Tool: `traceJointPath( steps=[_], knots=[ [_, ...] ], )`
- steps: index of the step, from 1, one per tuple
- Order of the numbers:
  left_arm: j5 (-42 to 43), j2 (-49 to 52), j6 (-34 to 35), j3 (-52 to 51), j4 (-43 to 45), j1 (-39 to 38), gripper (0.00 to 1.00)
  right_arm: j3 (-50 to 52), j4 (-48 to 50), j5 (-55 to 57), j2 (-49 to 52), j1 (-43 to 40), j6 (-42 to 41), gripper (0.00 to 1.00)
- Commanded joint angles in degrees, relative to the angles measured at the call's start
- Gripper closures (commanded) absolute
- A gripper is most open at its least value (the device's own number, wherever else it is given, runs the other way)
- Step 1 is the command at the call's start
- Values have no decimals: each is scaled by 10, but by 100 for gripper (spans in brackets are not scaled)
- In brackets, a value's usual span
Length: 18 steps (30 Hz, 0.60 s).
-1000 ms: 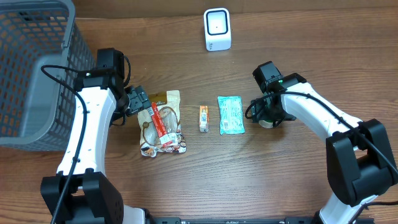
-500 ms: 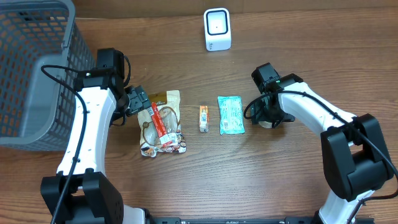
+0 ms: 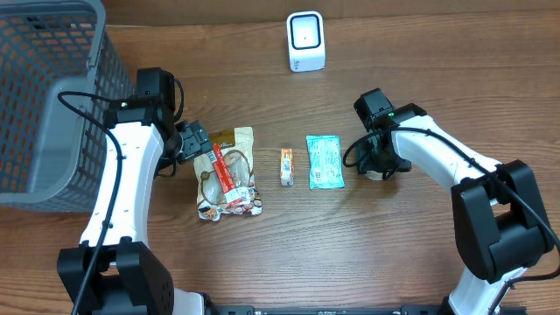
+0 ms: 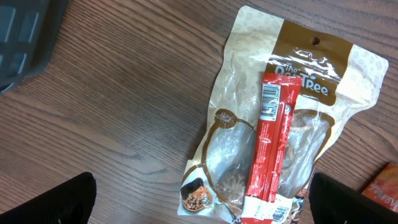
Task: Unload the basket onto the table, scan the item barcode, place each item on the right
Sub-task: 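Lift the green-lidded jar off the table with the right gripper, then carry the jar to the white scanner and hold its label before it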
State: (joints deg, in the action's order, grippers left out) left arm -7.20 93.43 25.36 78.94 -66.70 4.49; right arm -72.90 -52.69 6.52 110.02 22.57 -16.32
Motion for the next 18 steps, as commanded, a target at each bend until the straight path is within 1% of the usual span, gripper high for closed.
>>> traceJointPath(
  steps=[1,3,5,8,11,14,18],
  knots=[
    [-7,0,6,9,-1,0,0,-28,-11,3,-5,-1,0,47],
    [-7,0,6,9,-1,0,0,-43,-22,3,-16,-1,0,51],
    [-7,0,6,9,-1,0,0,-63,-34,3,-29,-1,1,60],
    [-7,0,6,9,-1,0,0,-103,-63,3,-43,-1,1,65],
    [-7,0,6,9,-1,0,0,-155,-98,3,-48,-1,1,67],
    [-7,0,6,9,-1,0,0,-216,-138,2,-48,-1,1,76],
    [-7,0,6,9,-1,0,0,-298,-185,-8,-48,-1,0,77]
  ],
)
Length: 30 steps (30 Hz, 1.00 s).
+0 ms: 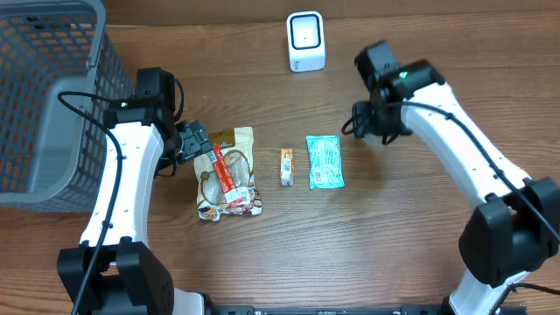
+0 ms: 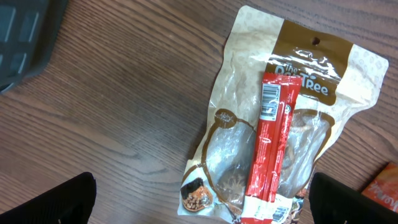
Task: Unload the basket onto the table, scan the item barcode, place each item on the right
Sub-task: 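Carry the jar to the white scanner and hold its label before it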
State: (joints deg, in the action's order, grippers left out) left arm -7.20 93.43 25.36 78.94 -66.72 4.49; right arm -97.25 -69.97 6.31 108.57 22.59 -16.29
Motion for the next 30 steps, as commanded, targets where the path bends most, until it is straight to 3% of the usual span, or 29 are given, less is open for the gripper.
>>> traceJointPath(
  steps=[1,8,14,25,30],
  knots=[
    [-7,0,6,9,-1,0,0,-75,-23,-18,-34,-1,0,77],
    [-7,0,6,9,-1,0,0,-149,-50,-143,-33,-1,50,82],
    [-7,0,6,9,-1,0,0,-147,-56,-167,-24,-1,41,88],
    [-7,0,6,9,-1,0,0,-137,184,-165,31,0,38,91],
    [-7,0,6,9,-1,0,0,-151,278,-165,38,0,-18,91]
  ],
)
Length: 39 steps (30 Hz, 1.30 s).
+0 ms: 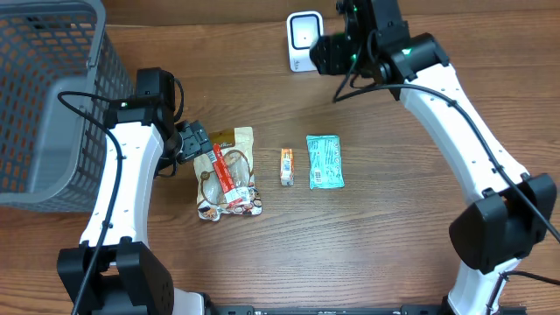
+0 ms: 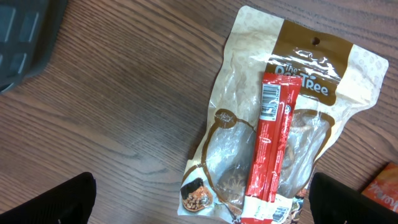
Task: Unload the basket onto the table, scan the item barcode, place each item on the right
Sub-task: 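Carry the jar to the white scanner and hold its label before it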
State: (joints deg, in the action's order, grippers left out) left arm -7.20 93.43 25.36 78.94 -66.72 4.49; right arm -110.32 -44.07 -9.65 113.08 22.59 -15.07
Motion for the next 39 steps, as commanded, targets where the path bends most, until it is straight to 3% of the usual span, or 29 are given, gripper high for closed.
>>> traceJointPath(
  steps=[1,7,12,19,28,39],
  knots=[
    [-7,0,6,9,-1,0,0,-31,23,-6,-7,0,-30,90],
    [-7,0,6,9,-1,0,0,-143,-22,-7,34,0,-30,91],
    [-7,0,6,9,-1,0,1,-150,-17,6,90,0,-30,96],
    [-7,0,6,9,-1,0,0,-149,127,71,172,1,-25,96],
    [-7,0,6,9,-1,0,0,-146,319,72,231,1,-26,96],
    [-7,0,6,9,-1,0,0,-145,411,143,276,8,-49,96]
  ],
)
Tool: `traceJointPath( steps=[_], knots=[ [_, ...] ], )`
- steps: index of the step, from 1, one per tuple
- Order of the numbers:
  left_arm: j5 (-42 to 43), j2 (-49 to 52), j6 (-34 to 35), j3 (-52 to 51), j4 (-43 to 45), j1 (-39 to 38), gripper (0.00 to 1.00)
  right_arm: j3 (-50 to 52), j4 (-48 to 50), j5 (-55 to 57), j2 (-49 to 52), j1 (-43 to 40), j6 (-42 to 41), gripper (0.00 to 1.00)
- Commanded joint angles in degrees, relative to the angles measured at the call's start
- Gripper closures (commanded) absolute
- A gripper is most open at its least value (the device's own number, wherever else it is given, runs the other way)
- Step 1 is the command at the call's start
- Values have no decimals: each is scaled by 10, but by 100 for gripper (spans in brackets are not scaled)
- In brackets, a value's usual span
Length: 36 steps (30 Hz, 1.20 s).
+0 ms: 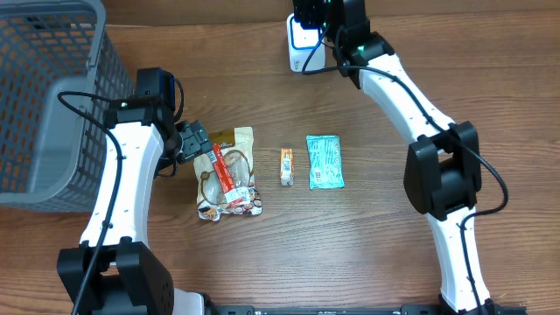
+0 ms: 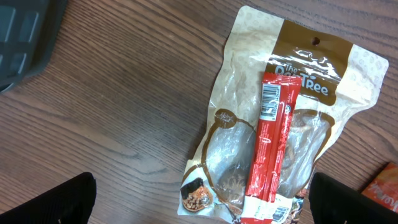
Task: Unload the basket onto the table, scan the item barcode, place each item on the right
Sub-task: 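Carry the jar to the white scanner and hold its label before it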
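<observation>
The white barcode scanner stands at the table's back edge. My right gripper hangs right over its top; its fingers are hidden, and whether it holds anything does not show. On the table lie a brown-and-white snack pouch with a red stick pack on top, a small orange item and a teal packet. My left gripper is open just left of the pouch, its dark fingertips spread wide with nothing between them.
A large grey mesh basket fills the left back of the table, and its dark corner shows in the left wrist view. The orange item's edge peeks in at the right there.
My right gripper has moved from just right of the scanner to directly over its top at the back edge. The left arm and the table items have not moved.
My right gripper was first low on the table, right of the teal packet. Then it was raised toward the back, then beside the scanner, and now it is over the scanner. The left gripper stayed open by the pouch throughout.
</observation>
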State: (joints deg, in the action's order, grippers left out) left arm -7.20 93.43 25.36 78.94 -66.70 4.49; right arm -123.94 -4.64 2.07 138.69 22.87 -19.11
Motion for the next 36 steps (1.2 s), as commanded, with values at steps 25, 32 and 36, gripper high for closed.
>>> traceJointPath(
  steps=[25,32,36],
  knots=[
    [-7,0,6,9,-1,0,0,-9,163,35,103,6,-6,94],
    [-7,0,6,9,-1,0,0,-9,157,35,106,6,-6,93],
    [-7,0,6,9,-1,0,0,-9,153,35,106,6,-6,93]
  ],
)
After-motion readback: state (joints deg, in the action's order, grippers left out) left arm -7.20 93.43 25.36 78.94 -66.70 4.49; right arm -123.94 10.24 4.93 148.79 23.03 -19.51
